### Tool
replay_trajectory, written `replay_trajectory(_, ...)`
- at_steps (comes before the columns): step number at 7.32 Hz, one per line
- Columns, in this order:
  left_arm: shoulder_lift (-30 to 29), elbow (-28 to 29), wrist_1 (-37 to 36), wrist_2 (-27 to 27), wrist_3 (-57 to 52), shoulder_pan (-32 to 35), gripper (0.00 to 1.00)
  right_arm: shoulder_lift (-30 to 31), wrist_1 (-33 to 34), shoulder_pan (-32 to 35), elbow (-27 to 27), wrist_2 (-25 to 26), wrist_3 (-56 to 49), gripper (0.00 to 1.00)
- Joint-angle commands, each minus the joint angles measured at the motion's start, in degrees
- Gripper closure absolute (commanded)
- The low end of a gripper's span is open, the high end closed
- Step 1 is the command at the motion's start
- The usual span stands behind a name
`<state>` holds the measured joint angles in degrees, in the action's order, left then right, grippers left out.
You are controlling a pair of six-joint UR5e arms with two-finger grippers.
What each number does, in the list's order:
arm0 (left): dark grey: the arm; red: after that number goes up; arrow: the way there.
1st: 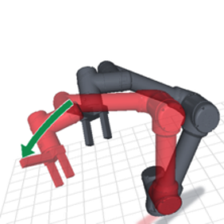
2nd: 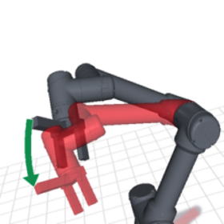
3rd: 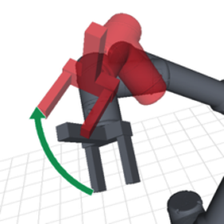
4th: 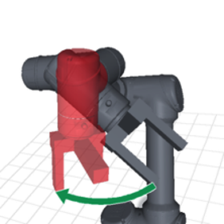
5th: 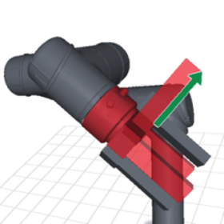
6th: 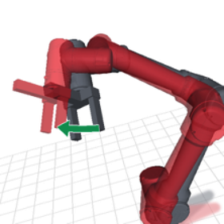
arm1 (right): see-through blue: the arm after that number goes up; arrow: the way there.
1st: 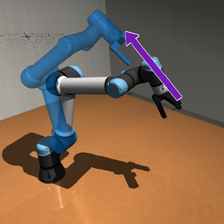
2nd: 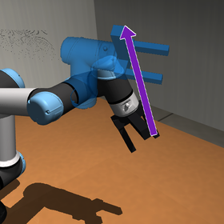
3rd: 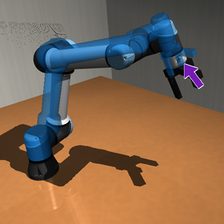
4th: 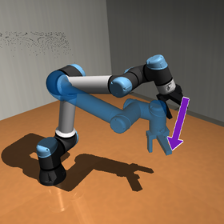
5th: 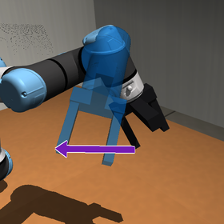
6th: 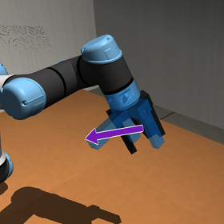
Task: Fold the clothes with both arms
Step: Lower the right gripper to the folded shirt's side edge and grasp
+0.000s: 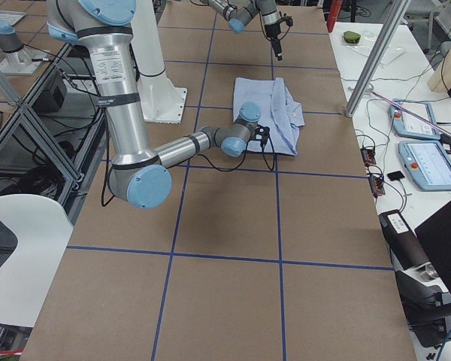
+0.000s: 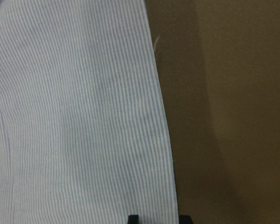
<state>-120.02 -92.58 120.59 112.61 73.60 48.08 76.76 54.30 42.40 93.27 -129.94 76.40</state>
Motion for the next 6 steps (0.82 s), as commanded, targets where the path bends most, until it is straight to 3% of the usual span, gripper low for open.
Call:
replay_trajectory(1, 0.0, -0.1, 0.1, 0.1, 0.0, 0.0, 0.14, 0.1, 0.0, 0.5, 0.3, 0.4, 0.1, 0.73)
replay_trajectory(2, 0.0, -0.1, 0.1, 0.1, 0.0, 0.0, 0.17, 0.1, 0.0, 0.5, 0.3, 0.4, 0.1, 0.94)
replay_trajectory(3, 0.0, -0.1, 0.0, 0.1, 0.0, 0.0, 0.18, 0.1, -0.2, 0.5, 0.6, 0.7, 0.1, 1.0)
replay_trajectory(5, 0.0, 0.0, 0.1, 0.0, 0.0, 0.2, 0.19, 1.6, -0.3, 0.5, 4.0, -0.1, 0.1, 1.0)
replay_trajectory(6, 0.0, -0.1, 0.0, 0.0, 0.0, 0.3, 0.2, 4.2, -0.3, -1.3, 8.3, -0.3, 0.1, 1.0)
